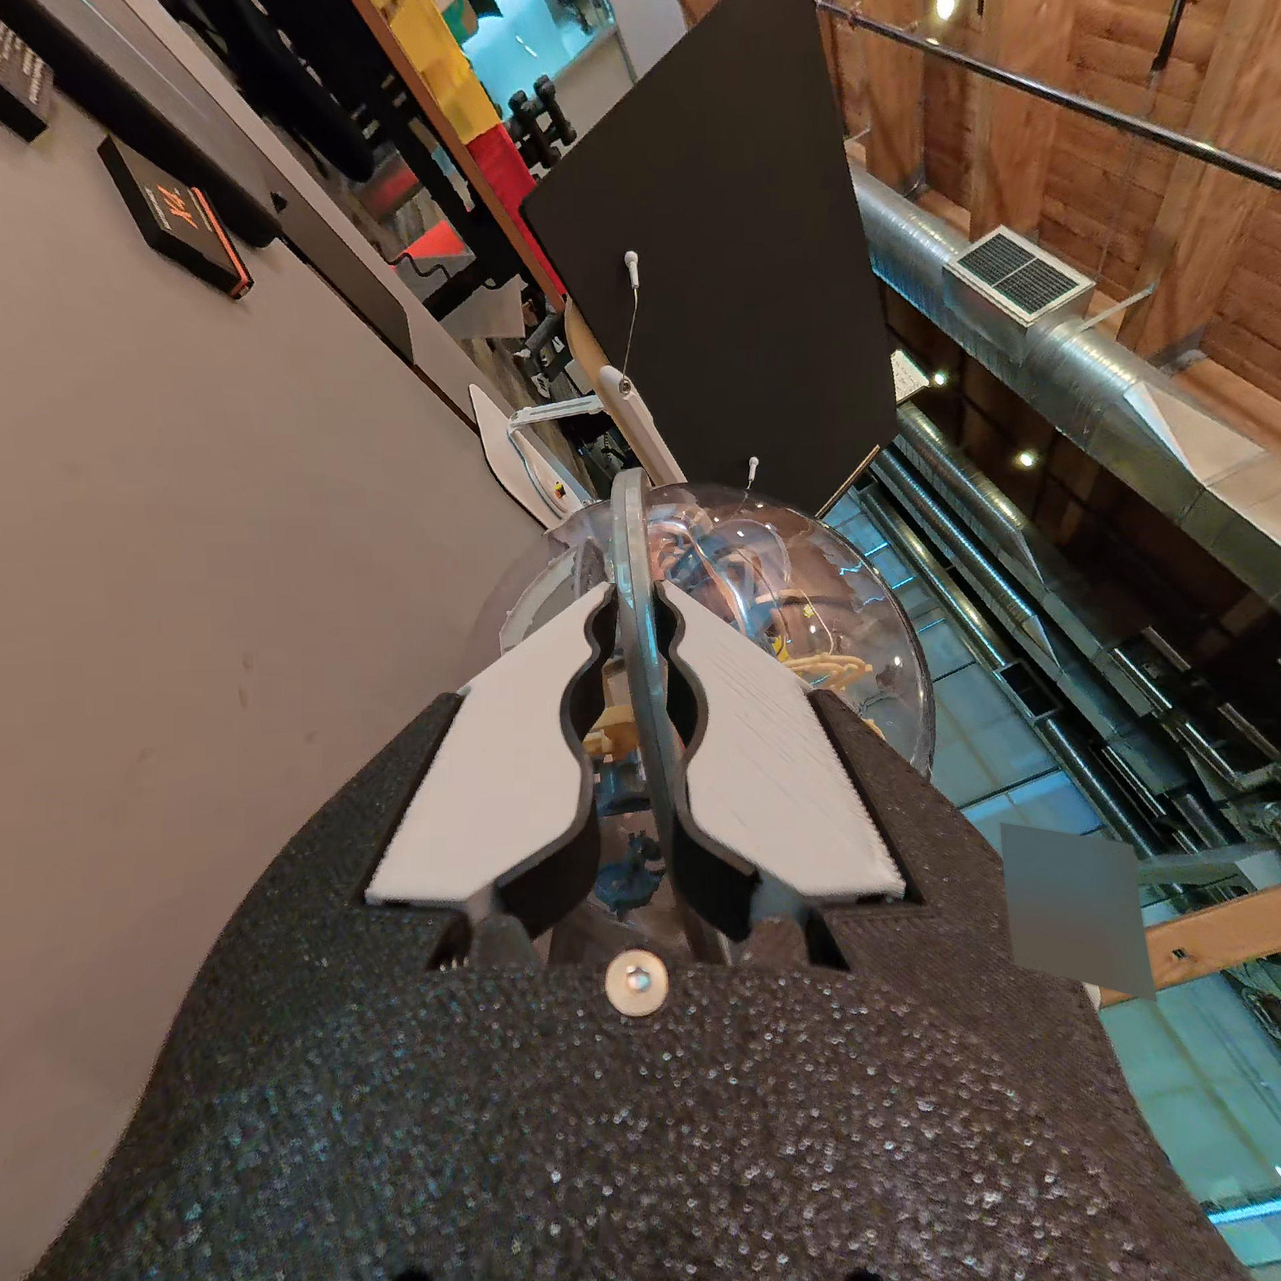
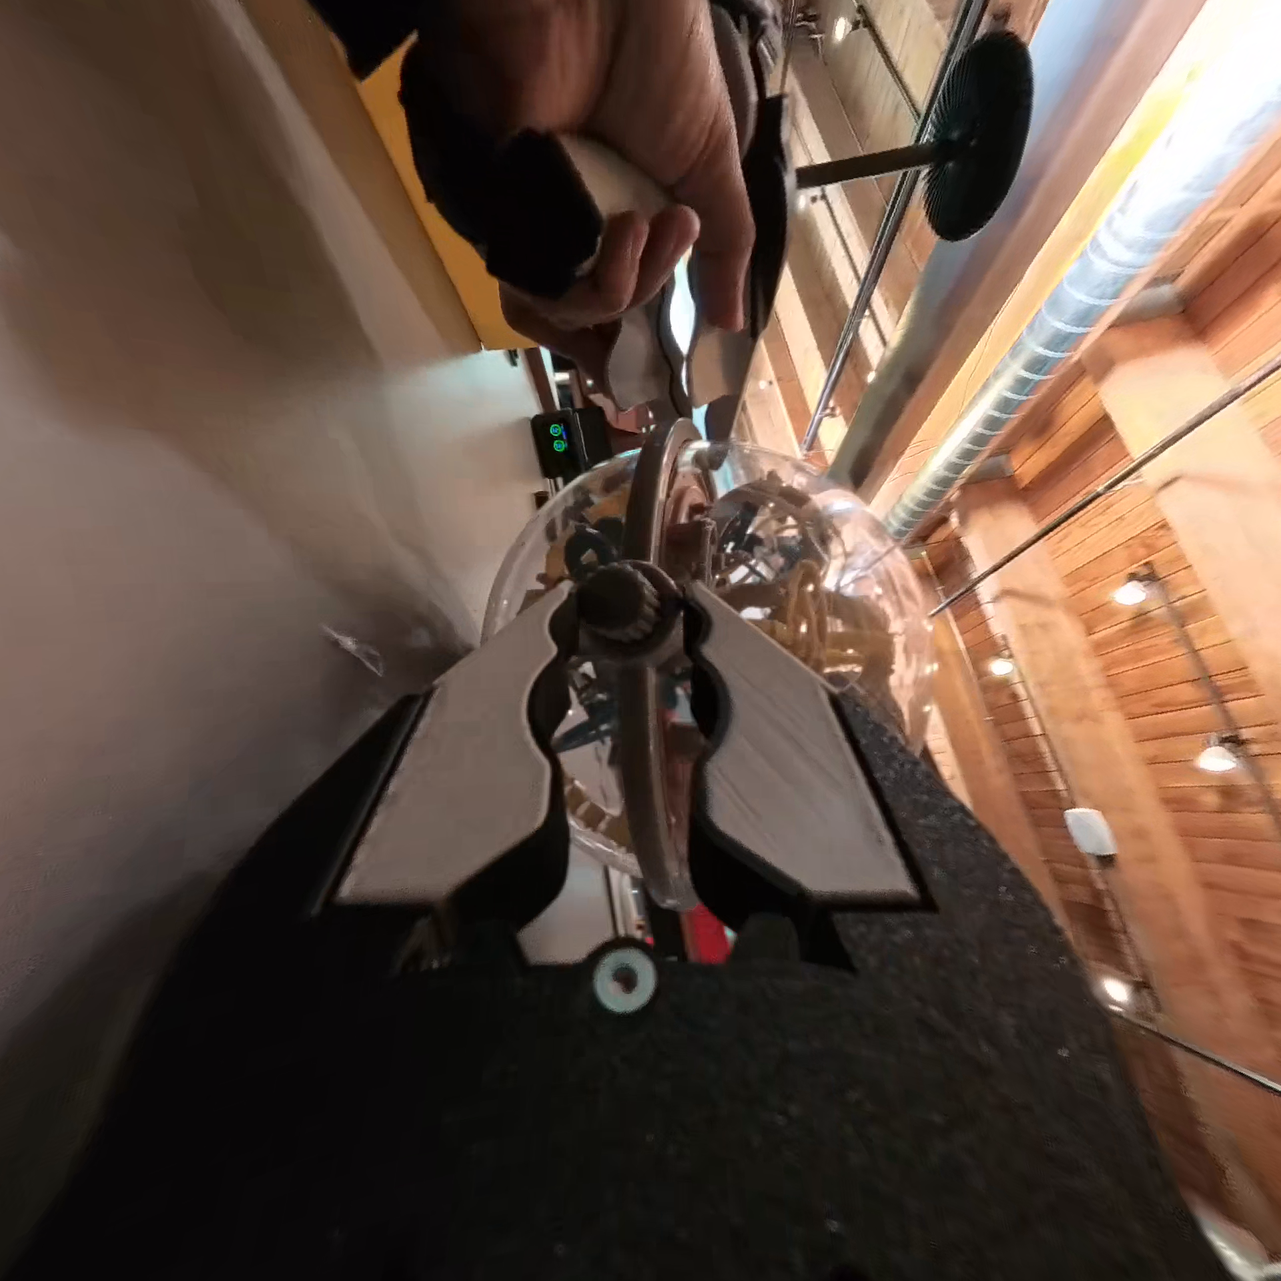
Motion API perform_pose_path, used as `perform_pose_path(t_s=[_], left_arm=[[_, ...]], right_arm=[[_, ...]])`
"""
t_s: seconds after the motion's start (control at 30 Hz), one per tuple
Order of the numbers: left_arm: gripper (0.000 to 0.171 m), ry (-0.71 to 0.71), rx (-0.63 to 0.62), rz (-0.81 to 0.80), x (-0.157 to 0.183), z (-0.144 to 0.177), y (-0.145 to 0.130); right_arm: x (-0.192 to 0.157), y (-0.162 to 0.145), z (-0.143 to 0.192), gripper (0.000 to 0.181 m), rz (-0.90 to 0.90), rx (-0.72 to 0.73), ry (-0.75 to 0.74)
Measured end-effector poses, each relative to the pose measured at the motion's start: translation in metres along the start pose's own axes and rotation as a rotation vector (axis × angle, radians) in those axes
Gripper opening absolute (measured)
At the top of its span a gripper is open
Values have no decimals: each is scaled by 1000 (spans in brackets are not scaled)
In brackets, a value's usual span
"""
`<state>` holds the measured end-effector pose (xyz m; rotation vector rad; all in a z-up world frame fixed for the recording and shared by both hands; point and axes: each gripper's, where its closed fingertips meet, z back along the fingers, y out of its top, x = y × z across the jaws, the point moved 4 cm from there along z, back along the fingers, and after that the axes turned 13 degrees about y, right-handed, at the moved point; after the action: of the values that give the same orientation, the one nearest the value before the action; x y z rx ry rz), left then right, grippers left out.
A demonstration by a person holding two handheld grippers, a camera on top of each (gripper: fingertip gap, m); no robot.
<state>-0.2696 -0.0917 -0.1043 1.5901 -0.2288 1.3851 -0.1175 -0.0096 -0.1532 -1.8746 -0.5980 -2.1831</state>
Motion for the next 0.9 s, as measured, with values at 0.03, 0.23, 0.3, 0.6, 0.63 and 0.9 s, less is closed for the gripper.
perform_pose_path(t_s=[0.03, 0.23, 0.3, 0.6, 0.63, 0.9], left_arm=[[7, -2, -2, -1, 0, 0, 1], [11, -97, 1, -68, 14, 8, 8], [24, -132, 46, -150, 27, 14, 12], [36, -84, 148, -518, 63, 27, 5], [36, -96, 139, -509, 64, 27, 4], [36, -117, 111, -481, 63, 27, 2]], right_arm=[[1, 0, 0, 27, 8, -5, -5], [39, -7, 17, 24, -435, 186, -6], [54, -15, 27, 24, -641, 299, -12], [79, -40, 43, 24, -1026, 492, -34], [80, -42, 44, 24, -1039, 498, -39], [84, -55, 45, 24, -1142, 511, -71]])
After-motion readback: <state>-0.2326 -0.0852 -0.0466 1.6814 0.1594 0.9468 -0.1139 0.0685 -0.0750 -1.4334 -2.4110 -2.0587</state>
